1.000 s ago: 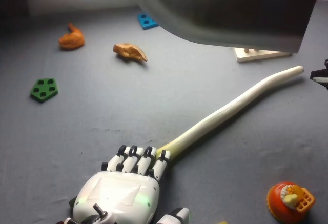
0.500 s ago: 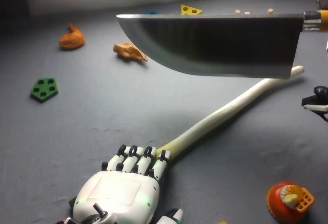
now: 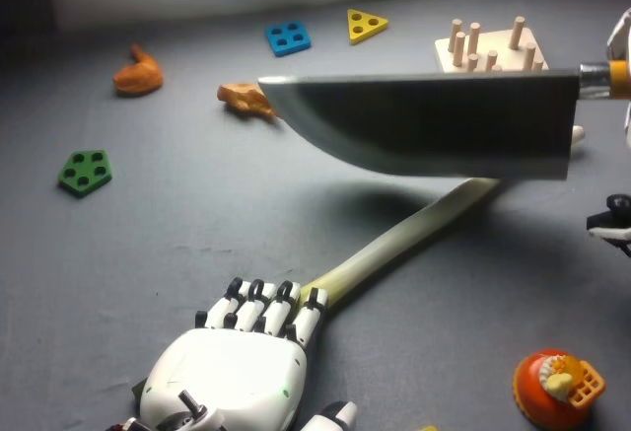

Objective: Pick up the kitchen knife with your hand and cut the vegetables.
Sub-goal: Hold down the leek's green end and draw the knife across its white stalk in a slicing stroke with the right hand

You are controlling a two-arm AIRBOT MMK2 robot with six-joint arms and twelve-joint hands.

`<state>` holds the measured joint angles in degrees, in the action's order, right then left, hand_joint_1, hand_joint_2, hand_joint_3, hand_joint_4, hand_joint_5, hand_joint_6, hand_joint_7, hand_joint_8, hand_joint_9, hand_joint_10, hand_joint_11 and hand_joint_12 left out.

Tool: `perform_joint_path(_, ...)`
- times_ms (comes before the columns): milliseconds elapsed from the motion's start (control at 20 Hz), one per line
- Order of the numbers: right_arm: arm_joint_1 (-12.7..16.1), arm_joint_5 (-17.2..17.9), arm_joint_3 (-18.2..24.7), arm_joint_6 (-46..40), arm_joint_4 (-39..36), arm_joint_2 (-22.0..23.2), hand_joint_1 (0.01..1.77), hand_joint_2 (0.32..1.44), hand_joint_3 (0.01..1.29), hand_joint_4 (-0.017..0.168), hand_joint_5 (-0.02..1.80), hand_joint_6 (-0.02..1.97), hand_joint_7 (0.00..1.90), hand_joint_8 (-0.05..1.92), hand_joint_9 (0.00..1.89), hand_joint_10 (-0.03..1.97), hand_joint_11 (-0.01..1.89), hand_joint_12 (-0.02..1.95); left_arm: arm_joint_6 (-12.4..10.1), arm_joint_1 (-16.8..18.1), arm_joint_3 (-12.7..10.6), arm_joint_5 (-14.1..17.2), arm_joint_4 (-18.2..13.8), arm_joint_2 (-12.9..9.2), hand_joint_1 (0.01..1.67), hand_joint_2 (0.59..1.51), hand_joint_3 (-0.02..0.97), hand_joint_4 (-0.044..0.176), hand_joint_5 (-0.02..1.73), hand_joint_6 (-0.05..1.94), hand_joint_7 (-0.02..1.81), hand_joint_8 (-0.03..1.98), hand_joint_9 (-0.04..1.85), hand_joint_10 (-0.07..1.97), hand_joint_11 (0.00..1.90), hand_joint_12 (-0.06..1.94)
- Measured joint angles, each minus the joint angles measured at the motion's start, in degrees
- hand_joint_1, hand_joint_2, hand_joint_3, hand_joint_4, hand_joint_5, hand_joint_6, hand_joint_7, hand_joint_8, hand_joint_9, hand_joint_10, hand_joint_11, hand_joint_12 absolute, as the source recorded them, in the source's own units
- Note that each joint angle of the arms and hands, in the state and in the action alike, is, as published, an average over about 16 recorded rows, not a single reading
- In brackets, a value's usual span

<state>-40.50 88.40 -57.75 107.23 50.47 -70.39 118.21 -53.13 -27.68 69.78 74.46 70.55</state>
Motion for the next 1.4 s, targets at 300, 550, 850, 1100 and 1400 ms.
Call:
perform_joint_path(300, -1.75, 0.47, -0.59, -0.04, -1.25, -0.23, 1.48, 0.7, 0.84, 0.153, 1.32, 1.91, 1.49, 1.76, 1.55, 1.78, 1.56, 1.81, 0.06, 0.05, -0.04, -0.09, 0.01, 0.0, 0.11, 1.437, 0.021, 0.005, 0.0, -0.01, -0.01, -0.01, 0.02, -0.01, 0.02, 0.0)
perform_joint_path(550, -2.71, 0.91, 0.13, 0.4, -2.06, 0.9, 1.49, 0.7, 0.83, 0.167, 1.32, 1.91, 1.49, 1.76, 1.55, 1.78, 1.56, 1.81, 0.12, 0.08, -0.05, -0.15, 0.02, -0.01, 0.11, 1.444, 0.021, 0.005, 0.0, -0.01, -0.01, -0.01, 0.02, -0.01, 0.02, 0.0)
perform_joint_path(850, -4.08, 1.86, 2.69, 1.45, -1.92, 3.87, 1.45, 0.69, 0.89, 0.125, 1.23, 1.91, 1.5, 1.76, 1.55, 1.78, 1.56, 1.81, 0.18, 0.1, -0.05, -0.18, 0.0, -0.01, 0.12, 1.452, 0.022, 0.005, 0.0, -0.01, -0.01, -0.01, 0.02, -0.01, 0.02, 0.0)
perform_joint_path(1100, -5.15, 2.62, 5.35, 2.12, -1.17, 6.51, 1.46, 0.68, 0.91, 0.118, 1.21, 1.9, 1.5, 1.76, 1.55, 1.78, 1.56, 1.81, 0.21, 0.1, -0.05, -0.19, -0.04, -0.01, 0.13, 1.446, 0.021, 0.005, 0.0, -0.01, -0.01, -0.01, 0.02, -0.01, 0.02, 0.0)
perform_joint_path(1400, -4.98, 3.54, 7.83, 2.6, -0.07, 8.54, 1.46, 0.67, 0.93, 0.118, 1.2, 1.9, 1.5, 1.76, 1.55, 1.78, 1.56, 1.81, 0.24, 0.1, -0.05, -0.19, -0.09, -0.01, 0.13, 1.439, 0.021, 0.005, 0.0, -0.01, 0.0, -0.01, 0.01, -0.01, 0.02, 0.0)
